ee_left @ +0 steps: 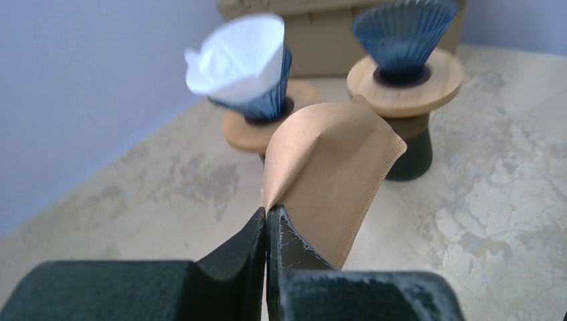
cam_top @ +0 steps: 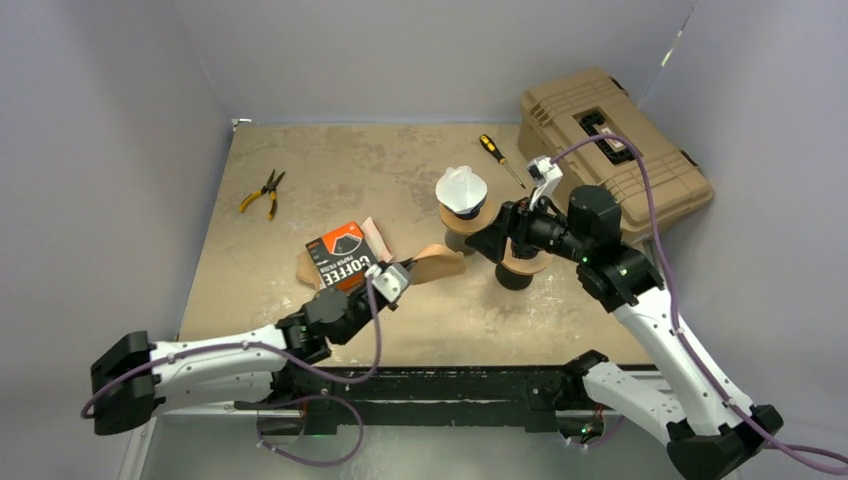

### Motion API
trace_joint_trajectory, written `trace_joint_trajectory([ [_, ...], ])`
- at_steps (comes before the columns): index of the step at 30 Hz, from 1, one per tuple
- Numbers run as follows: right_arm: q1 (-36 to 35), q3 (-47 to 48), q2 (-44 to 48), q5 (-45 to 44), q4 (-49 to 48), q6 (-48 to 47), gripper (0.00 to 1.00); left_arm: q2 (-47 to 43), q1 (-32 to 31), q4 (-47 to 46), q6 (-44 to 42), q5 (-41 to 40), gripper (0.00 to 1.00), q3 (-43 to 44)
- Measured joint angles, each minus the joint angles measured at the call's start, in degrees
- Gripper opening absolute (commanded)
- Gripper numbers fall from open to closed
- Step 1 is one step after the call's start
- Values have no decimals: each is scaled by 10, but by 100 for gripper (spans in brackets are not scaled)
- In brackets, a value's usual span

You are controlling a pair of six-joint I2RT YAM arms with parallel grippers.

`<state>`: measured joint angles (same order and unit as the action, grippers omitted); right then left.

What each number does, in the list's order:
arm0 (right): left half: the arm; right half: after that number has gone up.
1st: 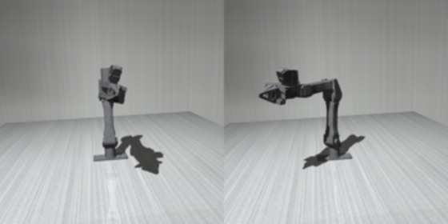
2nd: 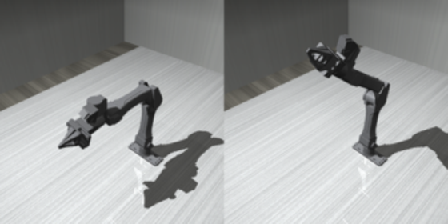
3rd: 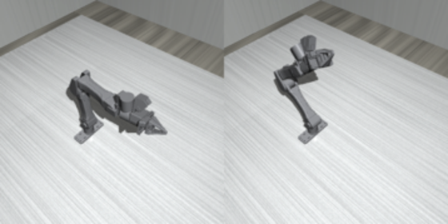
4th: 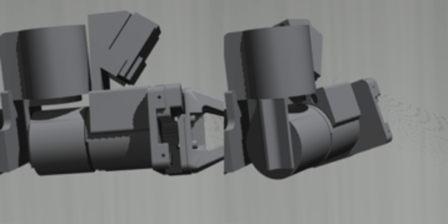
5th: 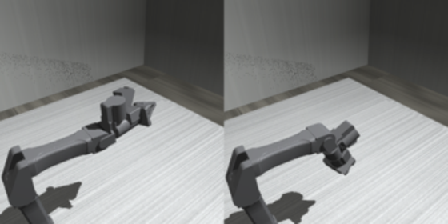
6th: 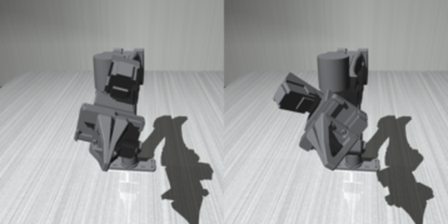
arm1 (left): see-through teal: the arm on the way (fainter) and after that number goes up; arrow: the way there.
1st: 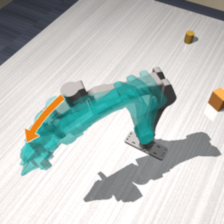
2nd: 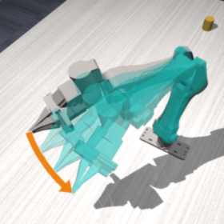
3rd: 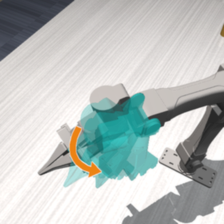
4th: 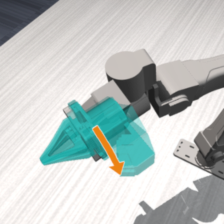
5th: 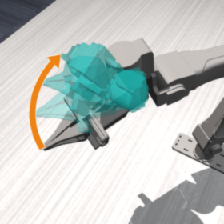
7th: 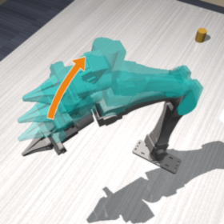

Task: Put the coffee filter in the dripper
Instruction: Pick up the coffee filter from the center of the board.

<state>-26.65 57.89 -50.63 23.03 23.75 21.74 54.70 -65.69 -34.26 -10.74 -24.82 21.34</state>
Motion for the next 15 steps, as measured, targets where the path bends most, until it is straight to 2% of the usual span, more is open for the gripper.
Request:
trace_joint_trajectory([
  [4,0,-5,-20,72,-25,2,83,-98,0,14,-84,73,0,-4],
  [7,0,-14,-25,121,-45,6,77,-141,0,25,-130,118,0,-4],
  [10,0,-27,-26,172,-71,14,69,-161,0,38,-166,153,0,-4],
  [12,0,-36,-26,204,-87,20,60,-164,0,45,-180,168,0,-4],
  [15,0,-47,-25,244,-111,28,57,-165,0,57,-192,180,0,-4],
])
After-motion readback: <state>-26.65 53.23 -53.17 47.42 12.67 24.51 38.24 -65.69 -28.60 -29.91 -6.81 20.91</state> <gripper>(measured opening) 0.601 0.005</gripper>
